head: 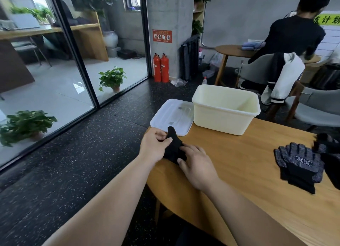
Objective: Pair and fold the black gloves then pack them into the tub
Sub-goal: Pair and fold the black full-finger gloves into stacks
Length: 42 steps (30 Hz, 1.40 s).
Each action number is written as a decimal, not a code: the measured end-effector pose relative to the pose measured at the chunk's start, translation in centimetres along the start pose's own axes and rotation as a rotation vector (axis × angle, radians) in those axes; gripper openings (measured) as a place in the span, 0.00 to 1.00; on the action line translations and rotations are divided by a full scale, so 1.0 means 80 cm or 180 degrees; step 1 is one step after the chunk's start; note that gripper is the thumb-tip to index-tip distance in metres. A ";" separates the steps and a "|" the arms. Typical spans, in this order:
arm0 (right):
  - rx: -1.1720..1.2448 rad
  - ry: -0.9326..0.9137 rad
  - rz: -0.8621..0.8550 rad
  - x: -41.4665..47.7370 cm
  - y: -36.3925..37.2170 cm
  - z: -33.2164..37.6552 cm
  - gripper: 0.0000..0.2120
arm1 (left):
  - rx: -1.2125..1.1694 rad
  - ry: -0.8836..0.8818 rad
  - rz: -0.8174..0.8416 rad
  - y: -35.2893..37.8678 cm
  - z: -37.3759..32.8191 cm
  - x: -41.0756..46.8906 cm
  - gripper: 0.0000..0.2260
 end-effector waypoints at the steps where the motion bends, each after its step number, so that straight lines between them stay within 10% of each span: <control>1: 0.0004 -0.0021 -0.0024 0.009 0.004 0.005 0.24 | -0.0080 -0.0027 -0.0033 -0.003 0.002 0.012 0.11; 30: -0.0683 -0.0386 0.0811 0.043 0.110 0.029 0.31 | 0.1707 0.1088 -0.0266 0.007 0.078 0.062 0.13; 42: -0.0483 -0.0367 0.0941 0.044 0.065 0.026 0.29 | 0.2188 0.1108 0.0418 0.005 0.076 0.045 0.23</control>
Point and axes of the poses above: each hand's wrist, its own x-axis towards the middle knuckle, its own y-axis out of the palm, z = x × y, the point moved 8 cm from there along x, towards the middle knuckle, and after that the axes turned 13 degrees about -z, right-handed, at the moved point
